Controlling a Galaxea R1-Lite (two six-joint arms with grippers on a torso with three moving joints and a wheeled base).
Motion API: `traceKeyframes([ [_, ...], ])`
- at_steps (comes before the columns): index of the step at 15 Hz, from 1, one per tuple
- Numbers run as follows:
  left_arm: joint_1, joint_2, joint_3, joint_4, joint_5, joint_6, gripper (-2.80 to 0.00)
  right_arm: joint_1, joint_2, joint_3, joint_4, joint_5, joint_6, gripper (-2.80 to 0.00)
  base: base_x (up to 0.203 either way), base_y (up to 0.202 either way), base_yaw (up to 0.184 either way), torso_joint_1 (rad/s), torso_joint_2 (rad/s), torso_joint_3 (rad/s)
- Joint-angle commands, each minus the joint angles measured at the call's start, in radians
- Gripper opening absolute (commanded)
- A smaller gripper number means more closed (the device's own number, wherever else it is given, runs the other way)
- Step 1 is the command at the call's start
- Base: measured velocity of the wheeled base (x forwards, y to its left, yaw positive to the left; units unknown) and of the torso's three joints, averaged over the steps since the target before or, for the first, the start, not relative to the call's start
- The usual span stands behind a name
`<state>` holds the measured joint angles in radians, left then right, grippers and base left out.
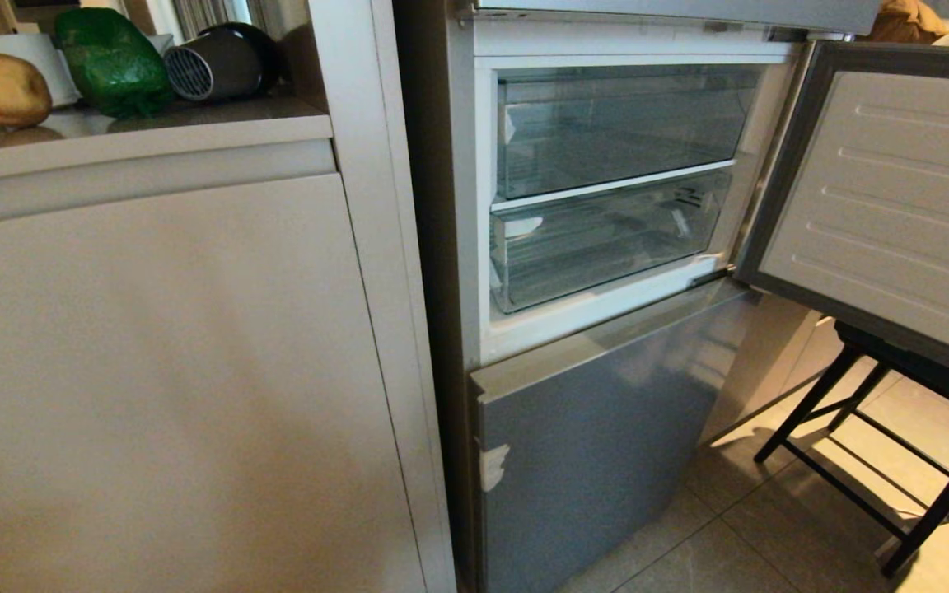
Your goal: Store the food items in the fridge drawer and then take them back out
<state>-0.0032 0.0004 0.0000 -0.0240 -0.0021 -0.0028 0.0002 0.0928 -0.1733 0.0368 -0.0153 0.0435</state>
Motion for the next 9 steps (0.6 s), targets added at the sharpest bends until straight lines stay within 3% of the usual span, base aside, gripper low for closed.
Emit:
traceKeyframes([
  [1,0.0,0.0,0.011,-0.001,-0.001,0.0,-2.8,0.002,0.184,-0.096,-0.003,-0.001,0.022,-2.8,0.0,0.0,0.0,0.0,0.0,0.0],
  [5,0.0,0.0,0.011,-0.001,0.0,0.0,-2.8,0.013,0.654,-0.311,-0.089,0.054,0.145,-2.8,0.0,0.0,0.0,0.0,0.0,0.0],
  [9,0.0,0.0,0.011,-0.001,0.001,0.0,-2.8,0.002,1.173,-0.393,-0.434,0.074,0.171,-2.8,0.0,0.0,0.0,0.0,0.0,0.0],
])
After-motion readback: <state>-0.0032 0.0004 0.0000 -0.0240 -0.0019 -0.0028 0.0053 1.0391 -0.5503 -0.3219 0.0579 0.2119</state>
